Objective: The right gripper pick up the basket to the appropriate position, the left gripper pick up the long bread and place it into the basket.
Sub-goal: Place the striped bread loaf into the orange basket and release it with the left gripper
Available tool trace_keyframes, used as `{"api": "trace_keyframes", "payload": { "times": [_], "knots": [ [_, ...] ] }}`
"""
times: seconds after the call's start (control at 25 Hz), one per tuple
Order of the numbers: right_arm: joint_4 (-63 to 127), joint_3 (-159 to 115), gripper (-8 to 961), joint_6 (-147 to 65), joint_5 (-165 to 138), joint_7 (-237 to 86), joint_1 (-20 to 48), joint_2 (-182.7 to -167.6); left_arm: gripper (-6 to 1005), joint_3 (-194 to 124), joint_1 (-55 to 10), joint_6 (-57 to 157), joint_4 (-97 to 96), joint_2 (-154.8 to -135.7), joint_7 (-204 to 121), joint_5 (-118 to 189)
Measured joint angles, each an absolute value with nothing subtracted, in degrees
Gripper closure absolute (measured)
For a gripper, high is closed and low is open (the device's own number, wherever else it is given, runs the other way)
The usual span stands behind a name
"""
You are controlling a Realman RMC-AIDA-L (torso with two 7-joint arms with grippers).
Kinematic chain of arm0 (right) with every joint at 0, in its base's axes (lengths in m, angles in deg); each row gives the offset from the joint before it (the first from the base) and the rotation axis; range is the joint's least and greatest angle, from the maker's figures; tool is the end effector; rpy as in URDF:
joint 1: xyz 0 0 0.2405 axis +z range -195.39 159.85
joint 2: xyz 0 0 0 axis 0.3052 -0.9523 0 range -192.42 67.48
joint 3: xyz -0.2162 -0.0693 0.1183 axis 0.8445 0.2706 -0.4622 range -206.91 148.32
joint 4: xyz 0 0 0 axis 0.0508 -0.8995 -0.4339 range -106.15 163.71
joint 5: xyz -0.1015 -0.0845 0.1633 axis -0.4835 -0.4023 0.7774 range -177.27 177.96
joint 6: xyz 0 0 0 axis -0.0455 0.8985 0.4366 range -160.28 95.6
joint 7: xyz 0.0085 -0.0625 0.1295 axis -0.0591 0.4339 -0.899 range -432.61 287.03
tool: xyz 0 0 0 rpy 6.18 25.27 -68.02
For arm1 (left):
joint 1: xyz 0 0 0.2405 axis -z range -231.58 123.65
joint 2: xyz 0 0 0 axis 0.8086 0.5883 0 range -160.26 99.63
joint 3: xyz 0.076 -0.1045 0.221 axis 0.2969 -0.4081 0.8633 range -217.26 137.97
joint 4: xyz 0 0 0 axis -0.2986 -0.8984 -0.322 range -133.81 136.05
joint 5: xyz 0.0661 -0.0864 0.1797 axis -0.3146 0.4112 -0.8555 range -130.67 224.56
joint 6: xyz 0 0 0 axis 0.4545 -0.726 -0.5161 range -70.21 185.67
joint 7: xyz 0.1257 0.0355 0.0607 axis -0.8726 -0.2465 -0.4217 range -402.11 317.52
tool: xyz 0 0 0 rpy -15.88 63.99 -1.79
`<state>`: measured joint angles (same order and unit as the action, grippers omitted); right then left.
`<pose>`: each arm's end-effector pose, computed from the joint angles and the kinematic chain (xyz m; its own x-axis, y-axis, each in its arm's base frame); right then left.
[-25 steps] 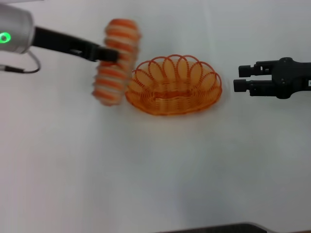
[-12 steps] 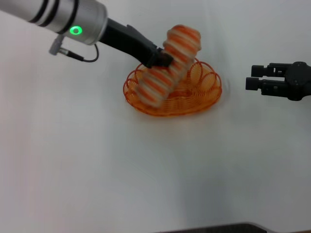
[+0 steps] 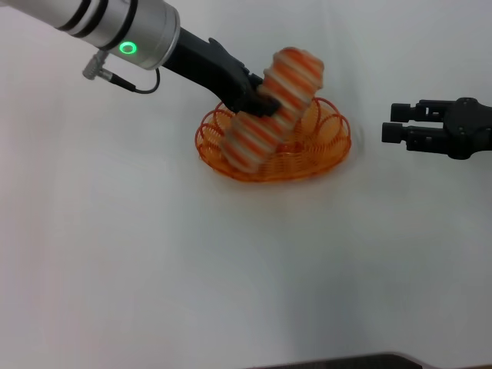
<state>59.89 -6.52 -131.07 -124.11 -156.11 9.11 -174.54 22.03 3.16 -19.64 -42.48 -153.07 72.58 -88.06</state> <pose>0.3188 0.2952 0.0502 0.6475 -0.5198 -0.5573 -0.6555 -0.7529 -0.0593 -0.1060 0.4042 -0.0655 0.9423 0.3348 -0.0070 0.3318 -0.9361 -0.1167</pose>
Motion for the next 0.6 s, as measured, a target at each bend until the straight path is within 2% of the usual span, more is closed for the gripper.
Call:
{"api": "trace_keyframes", "payload": {
  "times": [0.36,0.6],
  "knots": [
    [59.9,-6.6,354,-131.0,-124.1,-156.1,9.4,-174.53,444,22.1,3.0,-19.8,-42.4,-152.92,71.3,-88.1],
    [59.9,-6.4,354,-131.2,-124.1,-156.3,10.0,-174.33,295,18.8,0.9,-21.3,-43.0,-153.05,69.9,-86.7]
  ]
}}
